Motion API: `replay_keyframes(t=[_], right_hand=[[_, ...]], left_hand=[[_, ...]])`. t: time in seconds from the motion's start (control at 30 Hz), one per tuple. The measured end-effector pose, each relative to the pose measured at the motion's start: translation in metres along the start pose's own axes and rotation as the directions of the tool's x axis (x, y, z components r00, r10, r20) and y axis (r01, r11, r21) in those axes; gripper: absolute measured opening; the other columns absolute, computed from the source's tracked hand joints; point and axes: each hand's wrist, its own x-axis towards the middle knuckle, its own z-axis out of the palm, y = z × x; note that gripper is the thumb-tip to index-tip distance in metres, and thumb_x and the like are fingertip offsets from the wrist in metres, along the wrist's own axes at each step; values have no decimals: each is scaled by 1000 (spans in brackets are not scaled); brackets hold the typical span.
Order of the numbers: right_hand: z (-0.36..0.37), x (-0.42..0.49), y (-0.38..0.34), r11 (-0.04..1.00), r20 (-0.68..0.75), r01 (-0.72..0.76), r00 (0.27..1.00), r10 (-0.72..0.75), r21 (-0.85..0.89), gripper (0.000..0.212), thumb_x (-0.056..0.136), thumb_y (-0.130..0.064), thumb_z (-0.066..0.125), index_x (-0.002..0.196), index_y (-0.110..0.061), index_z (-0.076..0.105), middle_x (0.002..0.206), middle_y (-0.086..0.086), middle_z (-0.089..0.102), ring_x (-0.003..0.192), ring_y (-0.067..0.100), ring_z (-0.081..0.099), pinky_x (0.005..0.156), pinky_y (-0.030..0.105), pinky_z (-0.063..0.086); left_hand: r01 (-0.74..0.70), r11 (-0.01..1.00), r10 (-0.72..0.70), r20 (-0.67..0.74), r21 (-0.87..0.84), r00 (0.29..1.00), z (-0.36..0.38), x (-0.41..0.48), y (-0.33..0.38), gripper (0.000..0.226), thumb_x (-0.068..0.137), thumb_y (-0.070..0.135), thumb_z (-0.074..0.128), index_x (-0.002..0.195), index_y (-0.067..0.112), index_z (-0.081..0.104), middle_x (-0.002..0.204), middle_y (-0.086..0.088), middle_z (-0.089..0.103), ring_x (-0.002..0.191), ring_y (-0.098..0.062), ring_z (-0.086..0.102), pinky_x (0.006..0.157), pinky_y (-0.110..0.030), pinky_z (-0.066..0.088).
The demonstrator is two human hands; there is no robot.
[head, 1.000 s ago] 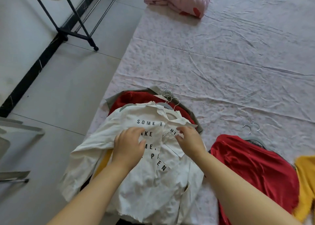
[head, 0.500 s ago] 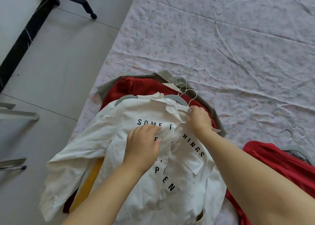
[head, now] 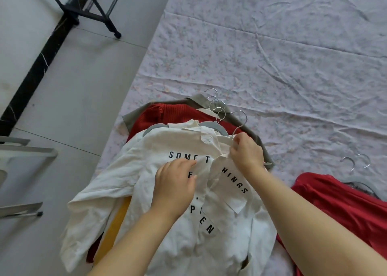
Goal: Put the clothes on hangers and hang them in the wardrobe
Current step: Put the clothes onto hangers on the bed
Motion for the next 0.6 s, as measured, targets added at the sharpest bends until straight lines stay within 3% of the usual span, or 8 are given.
replay_keyframes(t=[0.17,0.37,0.47,0.6], right_hand=[[-56,-62,-10,976,-190,204,964,-186,77,14,81,-12,61,92,-10,70,85,12,63,79,32,58,69,38,41],[-122,-153,-21,922,-331,295,921,-206,250,4,78,-8,68,82,-9,68,72,3,64,68,22,58,65,37,44],[-148,-201,-22,903,-377,292,912,-163,316,8,76,-6,69,81,-11,66,76,-4,65,70,11,53,67,33,43],[-175,-271,-18,892,-483,290,870,-95,347,11,74,-4,71,80,-11,66,76,-4,65,70,11,56,65,26,41]], left_hand=[[-57,998,58,-73,11,996,-31,-20,32,37,88,22,56,125,24,55,125,8,55,118,-12,45,99,-27,25],[-261,964,265,-156,50,951,-78,-51,90,38,82,14,64,120,16,59,121,-1,59,113,-23,52,96,-37,35],[-406,912,409,-181,57,894,-98,-71,115,40,75,9,73,114,11,62,115,-7,61,108,-30,57,92,-45,44],[-605,782,623,-182,146,761,-112,-103,129,41,68,13,79,107,9,66,102,-9,65,94,-33,63,87,-54,46]])
